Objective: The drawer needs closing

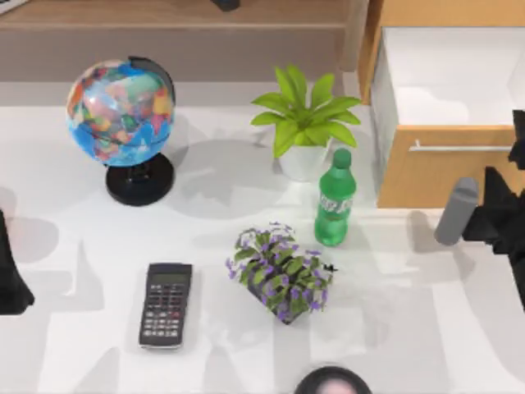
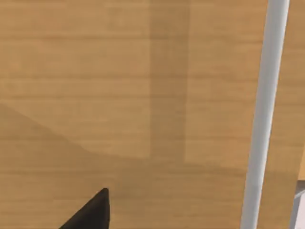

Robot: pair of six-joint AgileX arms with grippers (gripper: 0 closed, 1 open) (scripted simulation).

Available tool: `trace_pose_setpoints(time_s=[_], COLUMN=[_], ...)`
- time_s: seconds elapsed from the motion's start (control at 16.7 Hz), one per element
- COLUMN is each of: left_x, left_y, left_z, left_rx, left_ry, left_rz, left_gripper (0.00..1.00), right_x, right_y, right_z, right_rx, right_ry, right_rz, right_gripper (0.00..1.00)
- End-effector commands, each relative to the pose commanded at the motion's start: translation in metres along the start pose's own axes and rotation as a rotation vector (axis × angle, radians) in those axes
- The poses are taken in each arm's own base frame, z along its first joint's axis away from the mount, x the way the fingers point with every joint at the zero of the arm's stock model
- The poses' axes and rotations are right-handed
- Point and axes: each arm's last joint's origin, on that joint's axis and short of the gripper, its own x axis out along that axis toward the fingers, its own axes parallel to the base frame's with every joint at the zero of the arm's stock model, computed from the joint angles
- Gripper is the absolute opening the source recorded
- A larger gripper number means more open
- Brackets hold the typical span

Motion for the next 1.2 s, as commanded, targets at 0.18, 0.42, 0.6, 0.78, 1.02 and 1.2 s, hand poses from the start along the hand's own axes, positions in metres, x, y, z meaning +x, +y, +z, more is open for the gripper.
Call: trace_pose_setpoints(time_s=[0.18, 0.42, 0.6, 0.78, 1.02, 1.2], left_x=[0.0, 0.0, 0.0, 0.0, 0.0, 0.0], left_y=[0.0, 0.0, 0.0, 0.0, 0.0, 0.0], left_z=[0.0, 0.0, 0.0, 0.0, 0.0, 0.0], left_rx=[0.0, 0.0, 0.0, 0.0, 0.0, 0.0], left_ry=[0.0, 0.0, 0.0, 0.0, 0.0, 0.0], left_rz=[0.0, 0.0, 0.0, 0.0, 0.0, 0.0], left_gripper=[1.0, 1.0, 1.0, 1.0, 1.0, 1.0], right_x=[0.001, 0.001, 0.001, 0.001, 0.001, 0.001], right_y=[0.0, 0.0, 0.0, 0.0, 0.0, 0.0], right_z=[0.0, 0.0, 0.0, 0.0, 0.0, 0.0], right_rx=[0.0, 0.0, 0.0, 0.0, 0.0, 0.0], right_ry=[0.0, 0.0, 0.0, 0.0, 0.0, 0.0], right_rz=[0.0, 0.0, 0.0, 0.0, 0.0, 0.0], right_gripper=[1.0, 0.77, 0.55, 0.32, 0.02, 0.0])
